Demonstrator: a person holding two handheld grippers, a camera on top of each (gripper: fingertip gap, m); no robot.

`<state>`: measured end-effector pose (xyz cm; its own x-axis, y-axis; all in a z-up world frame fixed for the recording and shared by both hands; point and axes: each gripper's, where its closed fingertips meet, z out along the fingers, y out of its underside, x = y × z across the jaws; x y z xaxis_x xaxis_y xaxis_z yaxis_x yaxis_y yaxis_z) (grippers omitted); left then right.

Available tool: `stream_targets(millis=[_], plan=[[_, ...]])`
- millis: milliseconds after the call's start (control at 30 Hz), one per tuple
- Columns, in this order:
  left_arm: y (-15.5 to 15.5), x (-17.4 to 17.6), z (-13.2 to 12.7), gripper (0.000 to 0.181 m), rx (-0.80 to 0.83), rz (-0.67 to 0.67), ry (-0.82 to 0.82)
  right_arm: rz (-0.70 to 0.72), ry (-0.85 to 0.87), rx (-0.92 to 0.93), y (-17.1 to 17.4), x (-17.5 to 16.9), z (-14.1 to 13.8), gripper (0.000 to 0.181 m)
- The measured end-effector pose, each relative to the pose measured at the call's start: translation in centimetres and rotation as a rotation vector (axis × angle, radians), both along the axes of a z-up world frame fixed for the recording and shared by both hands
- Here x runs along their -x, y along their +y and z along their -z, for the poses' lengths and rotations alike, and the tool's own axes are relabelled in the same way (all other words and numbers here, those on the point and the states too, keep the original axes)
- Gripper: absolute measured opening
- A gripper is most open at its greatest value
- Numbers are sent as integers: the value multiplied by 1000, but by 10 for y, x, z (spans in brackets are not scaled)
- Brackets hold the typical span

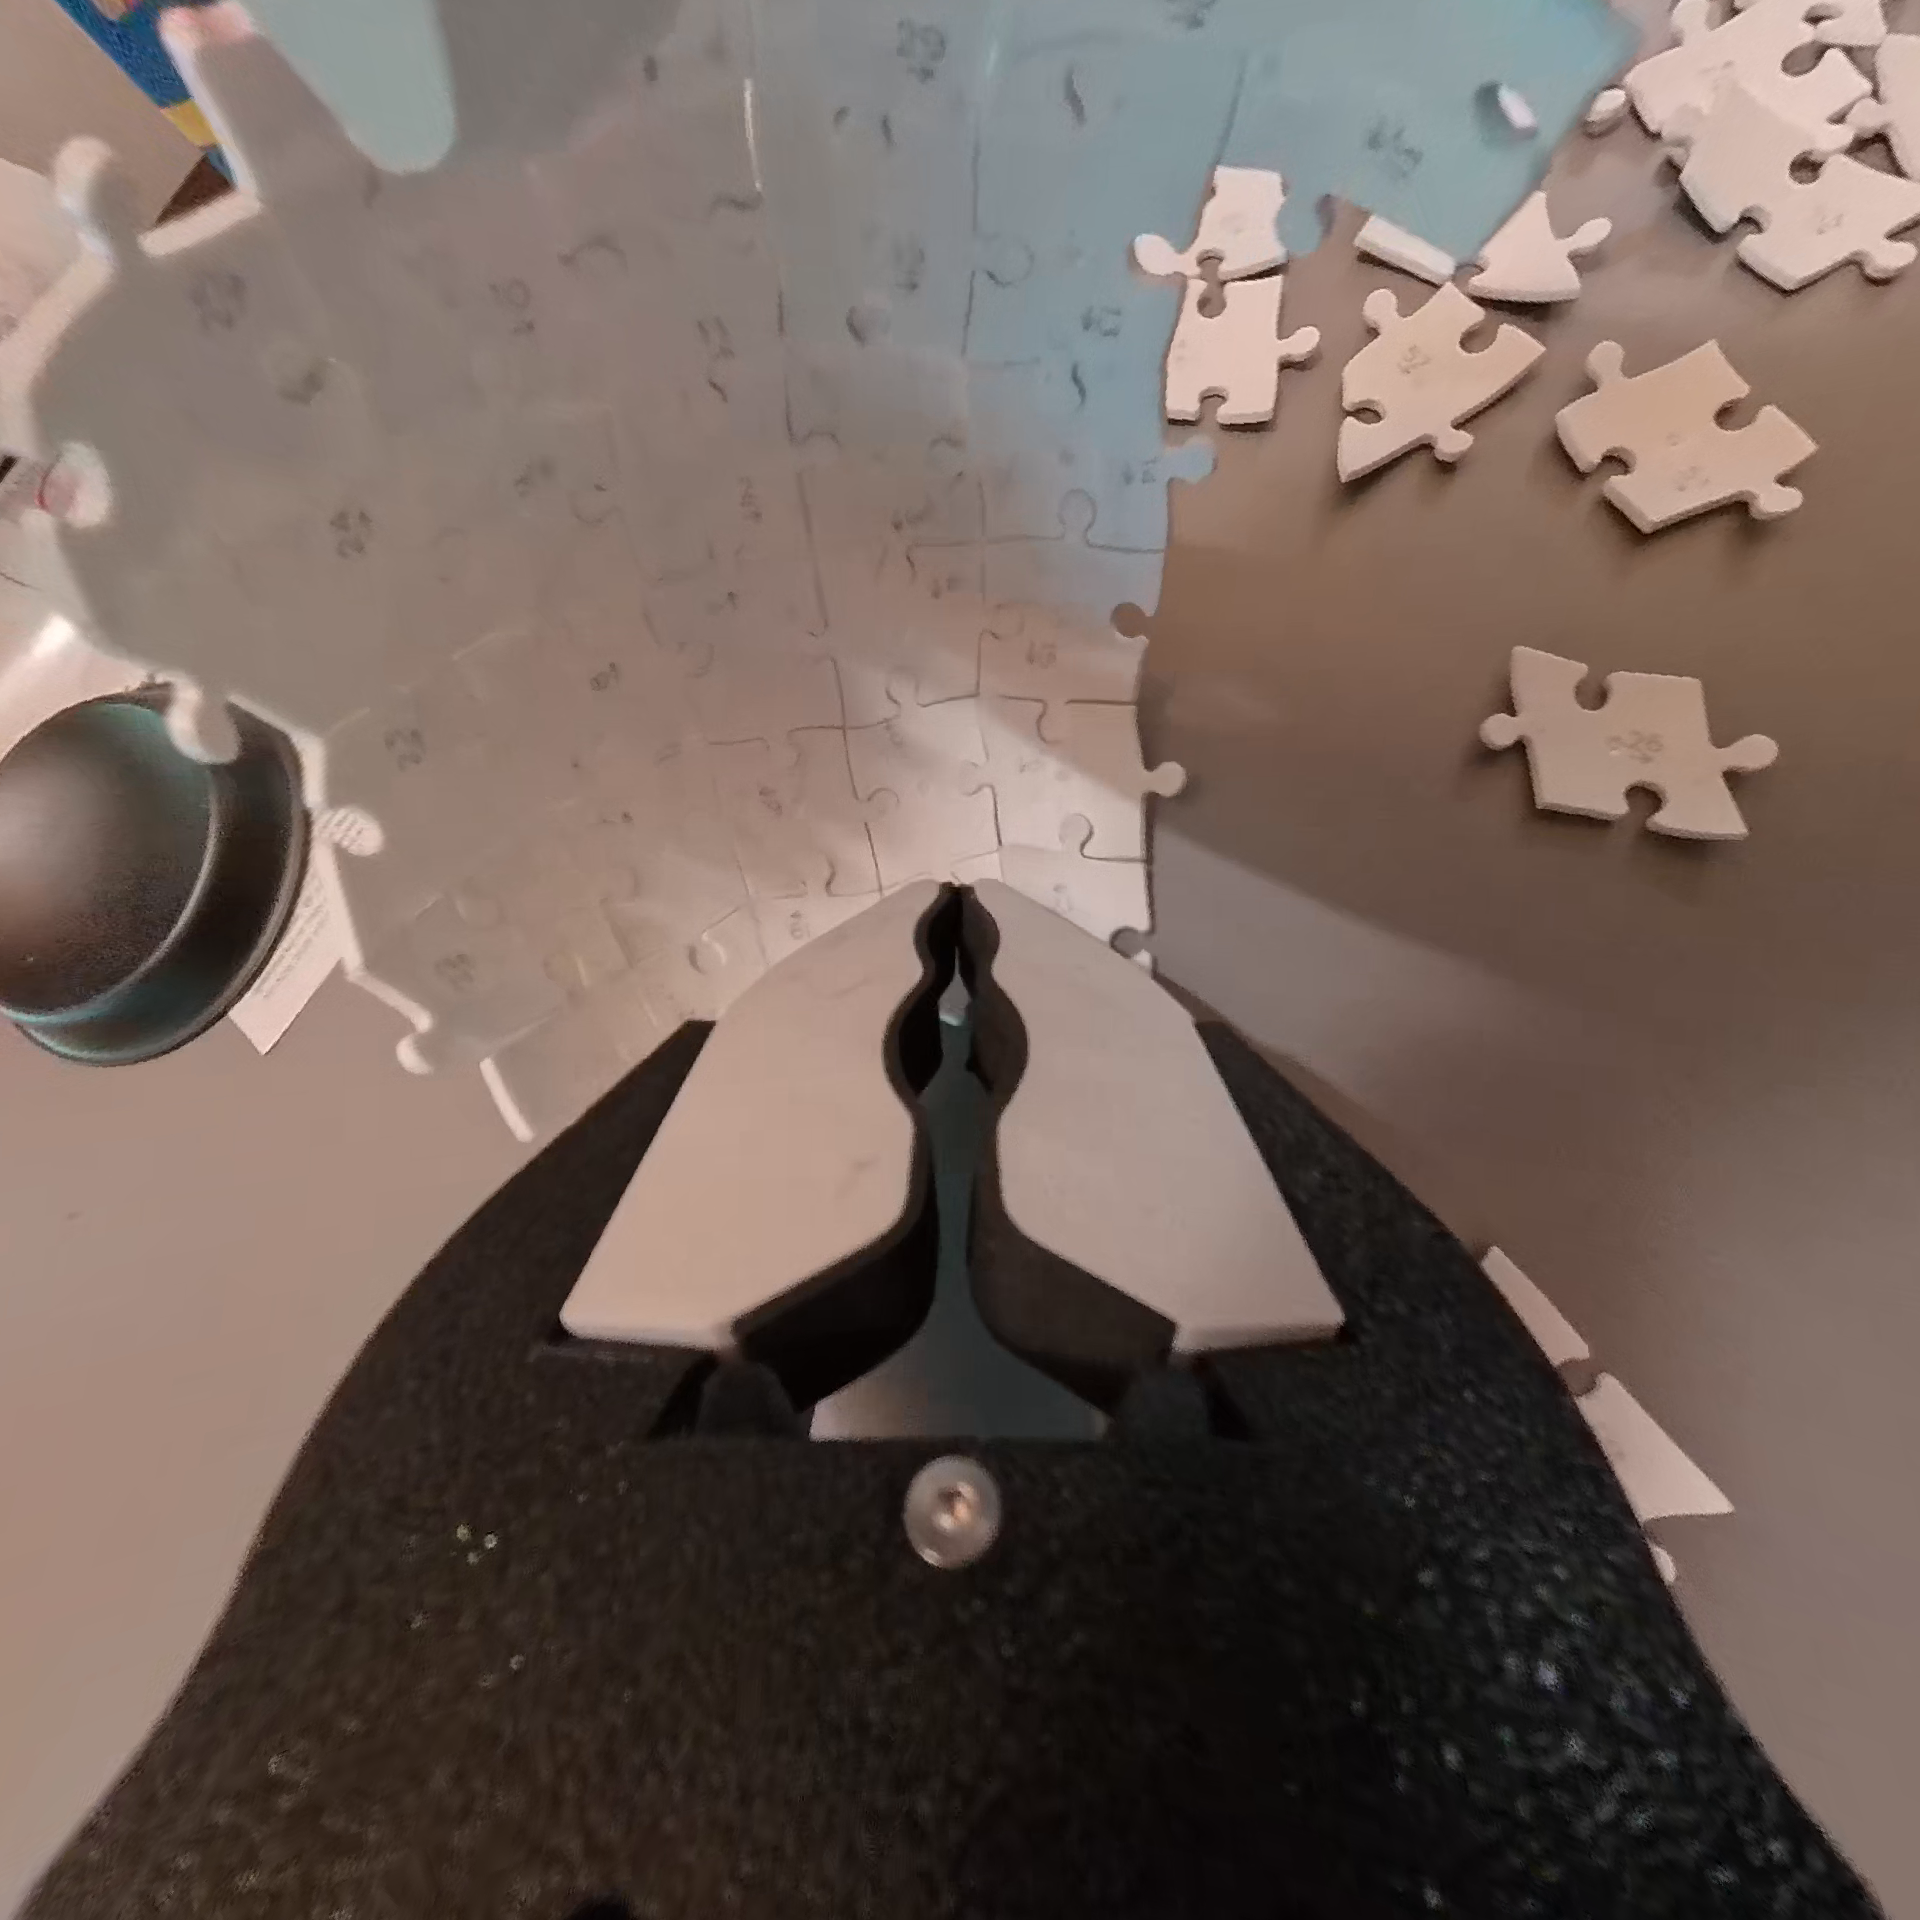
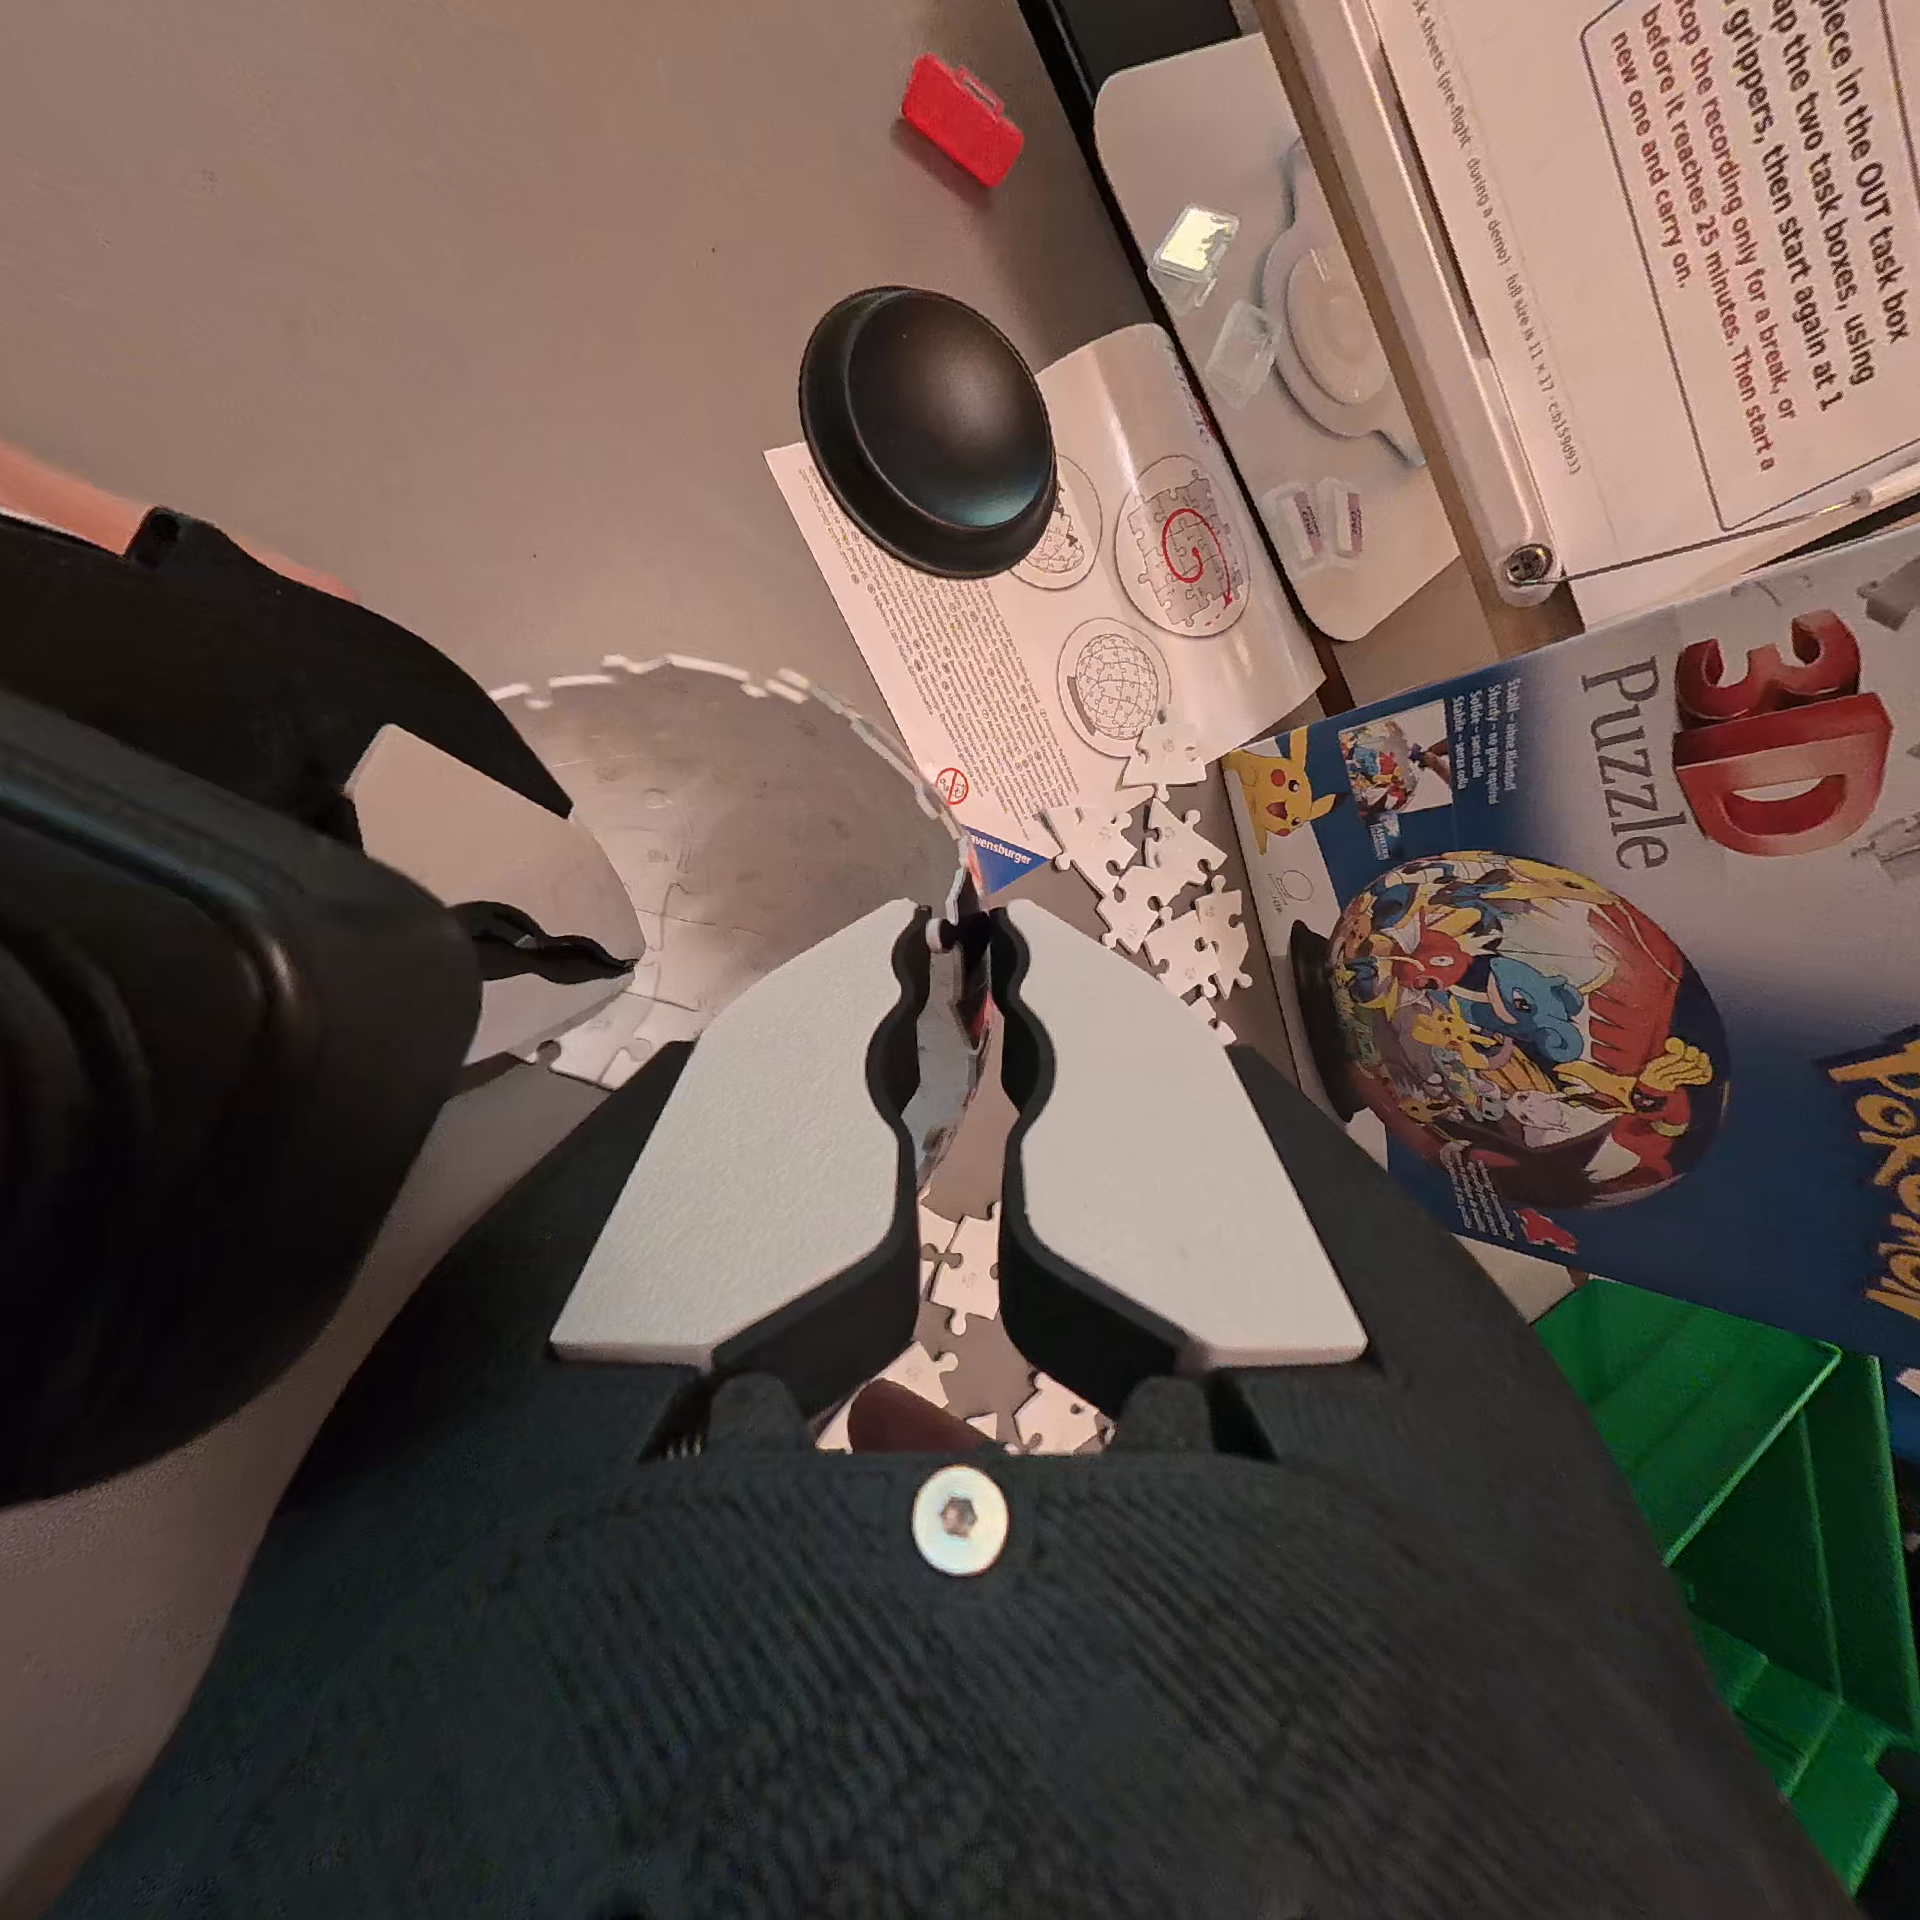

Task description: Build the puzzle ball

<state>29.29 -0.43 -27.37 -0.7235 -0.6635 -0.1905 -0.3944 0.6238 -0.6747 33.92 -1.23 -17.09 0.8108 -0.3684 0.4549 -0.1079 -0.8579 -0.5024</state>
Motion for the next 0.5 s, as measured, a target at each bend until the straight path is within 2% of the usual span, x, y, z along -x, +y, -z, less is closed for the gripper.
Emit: stream_targets(millis=[300, 500], plan=[[3, 1, -12, 0, 98, -52, -46, 22, -8, 51, -8, -5, 5, 7], [7, 12, -4, 0, -1, -31, -52, 17, -30, 66, -7, -5, 2, 7]])
